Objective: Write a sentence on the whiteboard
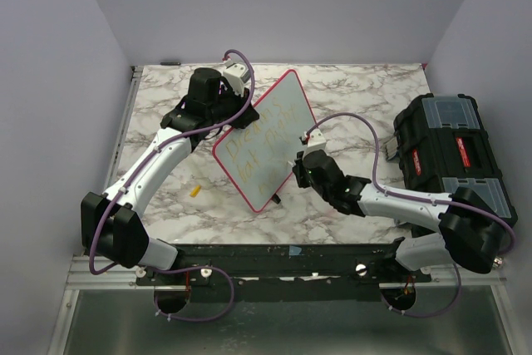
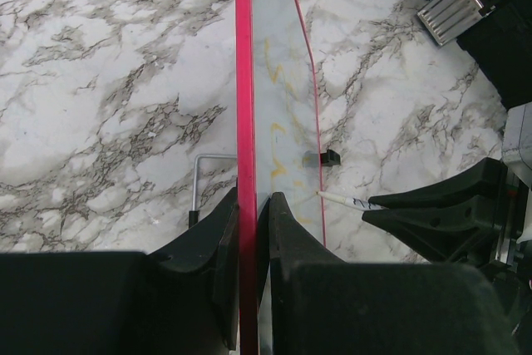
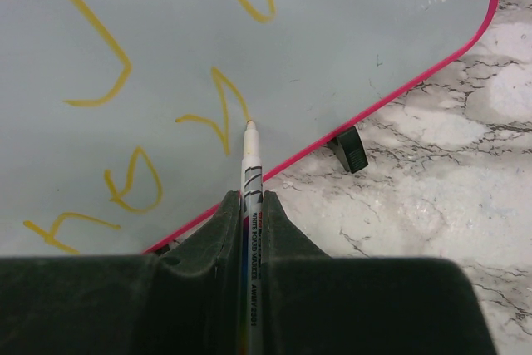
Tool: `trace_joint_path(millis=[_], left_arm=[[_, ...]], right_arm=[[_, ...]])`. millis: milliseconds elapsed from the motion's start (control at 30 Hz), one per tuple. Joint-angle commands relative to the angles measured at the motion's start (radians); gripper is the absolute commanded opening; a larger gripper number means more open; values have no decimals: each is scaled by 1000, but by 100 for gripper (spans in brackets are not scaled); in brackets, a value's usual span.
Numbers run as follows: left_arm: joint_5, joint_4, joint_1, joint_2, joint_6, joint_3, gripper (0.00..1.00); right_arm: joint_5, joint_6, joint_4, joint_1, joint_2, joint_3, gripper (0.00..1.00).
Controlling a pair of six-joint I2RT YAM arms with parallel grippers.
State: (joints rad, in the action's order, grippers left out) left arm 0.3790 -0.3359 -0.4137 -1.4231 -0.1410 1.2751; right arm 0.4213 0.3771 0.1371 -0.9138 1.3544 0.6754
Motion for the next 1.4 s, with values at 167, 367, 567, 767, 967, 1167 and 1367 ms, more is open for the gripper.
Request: trace_joint_path(millis=[167,367,567,767,967,1167,1367], left_arm=[[-32,-62,-22,-33,124,-39,0],[-32,-62,-22,-33,124,-40,0],[-35,-63,-22,-30,124,-42,0],[-33,-65,-23,-30,123,-40,0],[-38,-75,-22,-27,121,-38,0],[-41,-126,-17,-38,114,-16,0],[-37,-163,7,-46,81,-24,0]], right_arm=[[-19,-15,32,22,27,40,1],[-22,-43,32,38,37,87,1],[-26,-59,32,50,49,126,1],[-17,-67,4,52,27,141,1],[38,-40,-76,52,-80,121,1],[85,0,-179,52,-250,92,1],[97,29,-234,51,-356,79,1]])
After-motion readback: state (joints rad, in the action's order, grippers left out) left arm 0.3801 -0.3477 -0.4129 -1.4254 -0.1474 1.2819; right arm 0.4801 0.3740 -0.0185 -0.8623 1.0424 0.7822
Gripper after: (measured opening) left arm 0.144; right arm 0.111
